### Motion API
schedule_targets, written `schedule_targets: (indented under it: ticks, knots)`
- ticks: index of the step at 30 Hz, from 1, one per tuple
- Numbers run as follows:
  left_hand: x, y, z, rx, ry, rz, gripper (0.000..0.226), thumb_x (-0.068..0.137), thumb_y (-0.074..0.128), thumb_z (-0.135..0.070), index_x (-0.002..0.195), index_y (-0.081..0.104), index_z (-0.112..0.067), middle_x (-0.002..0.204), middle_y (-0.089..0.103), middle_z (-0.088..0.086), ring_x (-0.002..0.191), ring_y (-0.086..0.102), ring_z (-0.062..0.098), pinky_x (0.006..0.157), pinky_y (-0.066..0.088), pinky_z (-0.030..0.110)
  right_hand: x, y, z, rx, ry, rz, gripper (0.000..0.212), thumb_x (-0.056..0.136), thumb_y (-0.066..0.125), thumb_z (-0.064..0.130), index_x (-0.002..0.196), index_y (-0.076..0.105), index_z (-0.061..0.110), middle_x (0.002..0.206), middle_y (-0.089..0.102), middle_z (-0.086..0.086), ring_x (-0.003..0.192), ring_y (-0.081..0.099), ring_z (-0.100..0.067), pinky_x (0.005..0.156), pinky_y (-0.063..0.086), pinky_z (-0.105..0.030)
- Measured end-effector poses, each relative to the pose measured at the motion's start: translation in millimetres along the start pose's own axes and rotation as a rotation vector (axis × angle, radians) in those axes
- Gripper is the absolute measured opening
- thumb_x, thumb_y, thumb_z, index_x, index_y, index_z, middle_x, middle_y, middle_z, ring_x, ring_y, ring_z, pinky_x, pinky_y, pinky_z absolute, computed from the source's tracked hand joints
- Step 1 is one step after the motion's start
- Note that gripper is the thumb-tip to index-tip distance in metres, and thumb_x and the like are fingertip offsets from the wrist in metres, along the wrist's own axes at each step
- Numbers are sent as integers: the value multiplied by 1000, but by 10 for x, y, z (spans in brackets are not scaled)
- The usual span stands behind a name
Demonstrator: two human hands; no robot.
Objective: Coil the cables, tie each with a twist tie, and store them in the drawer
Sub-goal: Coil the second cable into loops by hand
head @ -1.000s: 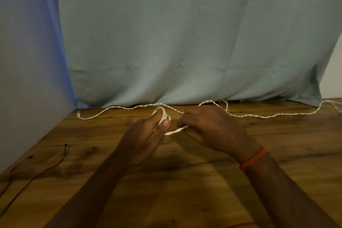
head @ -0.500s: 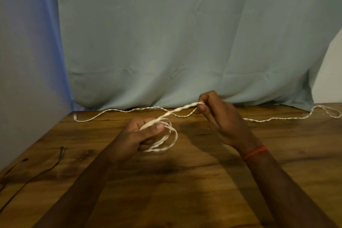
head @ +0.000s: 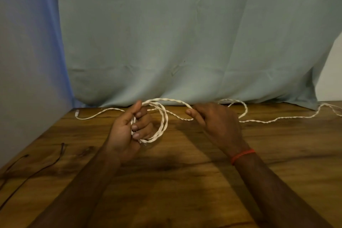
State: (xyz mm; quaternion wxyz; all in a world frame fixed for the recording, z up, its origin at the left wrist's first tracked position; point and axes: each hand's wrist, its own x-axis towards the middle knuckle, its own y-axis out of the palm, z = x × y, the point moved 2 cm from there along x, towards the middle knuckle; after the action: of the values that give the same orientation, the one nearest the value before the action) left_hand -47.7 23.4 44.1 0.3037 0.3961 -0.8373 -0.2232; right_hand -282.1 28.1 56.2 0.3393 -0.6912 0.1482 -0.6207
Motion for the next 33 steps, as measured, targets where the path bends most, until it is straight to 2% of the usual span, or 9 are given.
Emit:
schedule_targets:
  ticks: [4,8,12,15,19,24,27,30,33]
  knots:
    - [3,24,-112,-88,106,-155,42,99,39,-46,65,40,-22,43,32,-8,37,17,7,47,14,22,-6,49,-118,102,-98,10,48,95,36,66,98,67,29,83,71,4,76,66,-19,56,44,-32]
    - [20,-11,-143,-97,195,-314,45,97,37,-53,67,39,-21,43,32,-6,35,28,7,39,24,18,-62,66,-254,367,-187,-127,29,97,54,41,103,72,20,92,73,5,83,62,-8,68,40,-17]
    - [23,-55,-127,-108,229,-271,45,97,37,-54,66,43,-21,39,30,-7,27,27,4,35,14,20,-59,74,-184,171,-284,-68,35,100,48,45,102,74,22,81,64,2,72,61,-18,56,47,-35]
    - [13,-78,-175,-104,254,-236,44,97,37,-50,66,47,-20,43,31,-8,30,27,4,42,10,23,-13,-41,34,78,-426,0,31,100,49,42,98,75,25,77,59,4,70,58,-17,51,41,-32]
    - [30,-95,-174,-93,259,-171,37,98,38,-44,72,49,-20,50,34,-7,36,31,5,43,22,22,-33,-40,373,-28,-570,37,7,89,68,27,90,70,20,78,58,1,70,58,-23,52,38,-34]
    - [34,6,-80,-39,223,-125,28,96,39,-34,75,49,-18,53,37,-6,39,34,7,46,25,23,-82,62,577,-55,-658,45,13,81,75,12,91,69,18,81,60,-1,76,55,-23,58,39,-35]
    - [53,103,20,102,261,-195,36,98,36,-39,71,45,-17,52,38,-3,41,38,10,45,32,22,-82,50,608,-39,-666,14,19,76,75,7,92,70,17,80,60,-2,74,56,-23,54,37,-33]
    - [28,174,140,375,314,-193,56,100,28,-47,62,57,-18,53,52,2,47,51,18,52,44,27,-93,19,649,37,-695,6,20,77,77,14,95,75,22,86,67,0,77,61,-21,55,39,-30]
    - [-38,252,219,659,423,-284,53,103,28,-48,71,55,-15,52,46,4,46,43,18,48,39,26,-125,25,716,78,-718,10,11,85,72,20,95,75,21,87,71,0,77,65,-22,58,43,-30]
